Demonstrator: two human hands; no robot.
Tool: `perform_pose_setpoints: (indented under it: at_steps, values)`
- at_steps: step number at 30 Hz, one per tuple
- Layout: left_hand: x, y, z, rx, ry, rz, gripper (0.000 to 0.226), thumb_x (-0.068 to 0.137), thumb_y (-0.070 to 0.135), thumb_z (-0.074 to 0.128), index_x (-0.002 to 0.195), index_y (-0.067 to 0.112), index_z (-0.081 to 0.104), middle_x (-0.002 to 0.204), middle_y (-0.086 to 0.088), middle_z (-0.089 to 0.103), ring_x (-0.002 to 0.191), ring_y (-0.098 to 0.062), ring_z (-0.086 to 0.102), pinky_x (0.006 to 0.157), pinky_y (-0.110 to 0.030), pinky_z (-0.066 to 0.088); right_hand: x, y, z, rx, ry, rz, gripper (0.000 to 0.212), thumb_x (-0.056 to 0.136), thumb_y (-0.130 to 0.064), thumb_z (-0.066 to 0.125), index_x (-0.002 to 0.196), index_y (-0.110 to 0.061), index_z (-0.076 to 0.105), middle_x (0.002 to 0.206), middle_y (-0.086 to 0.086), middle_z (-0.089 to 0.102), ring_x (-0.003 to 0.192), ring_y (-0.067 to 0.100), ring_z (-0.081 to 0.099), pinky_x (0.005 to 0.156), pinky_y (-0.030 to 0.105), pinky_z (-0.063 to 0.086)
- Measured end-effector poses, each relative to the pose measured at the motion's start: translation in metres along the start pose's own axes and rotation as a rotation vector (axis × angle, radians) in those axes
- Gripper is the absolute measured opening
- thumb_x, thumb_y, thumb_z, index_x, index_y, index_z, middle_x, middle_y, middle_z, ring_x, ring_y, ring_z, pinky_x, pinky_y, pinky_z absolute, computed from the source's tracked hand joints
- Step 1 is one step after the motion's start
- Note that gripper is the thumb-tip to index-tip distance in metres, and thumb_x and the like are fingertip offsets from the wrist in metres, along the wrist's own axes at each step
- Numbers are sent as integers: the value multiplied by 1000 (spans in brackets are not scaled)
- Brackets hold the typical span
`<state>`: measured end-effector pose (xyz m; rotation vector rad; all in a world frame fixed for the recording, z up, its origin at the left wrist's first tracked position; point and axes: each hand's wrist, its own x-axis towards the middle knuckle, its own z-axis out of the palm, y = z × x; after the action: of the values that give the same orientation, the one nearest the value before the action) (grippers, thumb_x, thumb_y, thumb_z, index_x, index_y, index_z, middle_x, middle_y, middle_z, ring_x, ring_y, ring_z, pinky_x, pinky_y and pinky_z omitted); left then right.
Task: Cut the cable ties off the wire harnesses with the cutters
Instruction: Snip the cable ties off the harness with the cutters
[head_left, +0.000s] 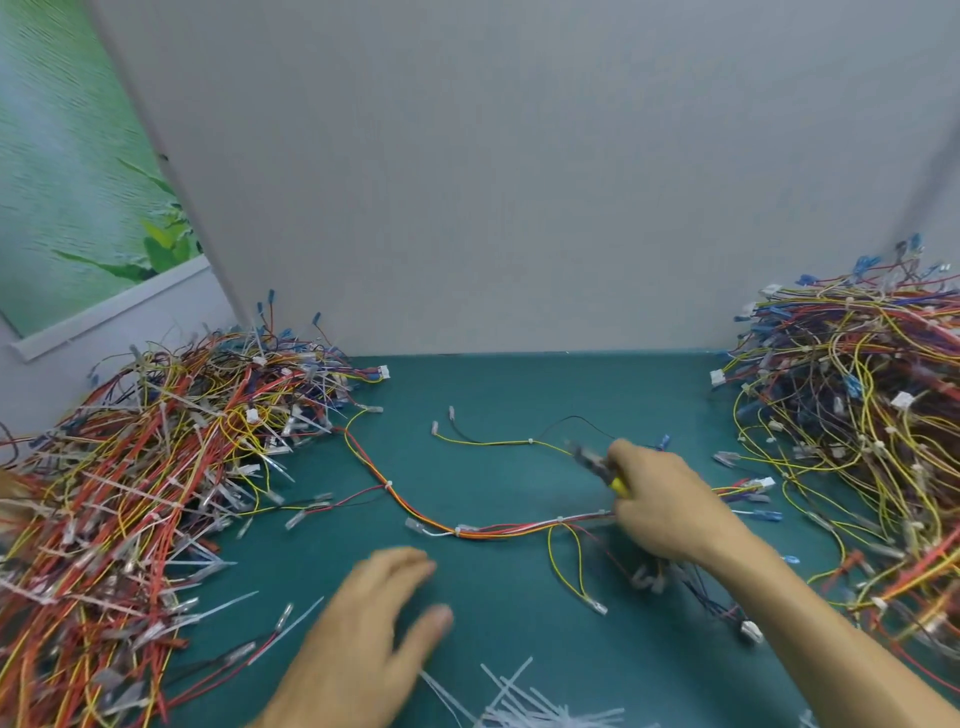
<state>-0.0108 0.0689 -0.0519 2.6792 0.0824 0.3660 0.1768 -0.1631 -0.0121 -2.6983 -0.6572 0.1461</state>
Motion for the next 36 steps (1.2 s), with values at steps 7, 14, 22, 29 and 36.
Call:
perform_pose_setpoints:
  at_steps: [7, 14, 22, 29, 36]
  values:
    - [102, -10, -10, 205, -79, -501, 45, 90, 59, 43, 81, 20, 64, 91, -3, 68, 95, -28, 61, 77, -33, 49, 0, 23, -14, -216, 200, 359, 24, 92, -37, 47, 102, -16, 54, 107, 13, 63, 100, 35, 58, 68, 34, 35]
    - [129, -6, 7, 386, -110, -619, 50, 79, 66, 53, 65, 19, 44, 99, -4, 66, 94, -28, 63, 66, -30, 39, 9, 22, 12, -275, 153, 447, 31, 90, -33, 47, 112, -16, 60, 115, 8, 64, 108, 30, 60, 71, 32, 35]
    - [127, 3, 10, 334, -98, -625, 21, 84, 24, 56, 92, 15, 39, 106, -8, 61, 96, -31, 59, 67, -32, 39, 7, 10, 19, -275, 129, 467, 29, 85, -18, 46, 112, -17, 57, 114, 4, 63, 108, 28, 61, 69, 31, 37]
    - [125, 4, 4, 319, -127, -697, 44, 84, 12, 54, 127, 10, 46, 114, -11, 61, 106, -32, 59, 70, -33, 45, -3, 13, 16, 60, 247, 534, 25, 80, -20, 54, 102, -16, 42, 108, 13, 62, 103, 35, 59, 70, 33, 37]
    - [125, 5, 3, -855, 144, -628, 30, 80, -16, 53, 102, -1, 67, 79, -11, 61, 71, -26, 57, 70, -37, 52, -2, 1, -17, 852, 594, 368, 36, 79, -16, 73, 112, -12, 60, 80, -3, 69, 76, 16, 62, 72, 22, 47]
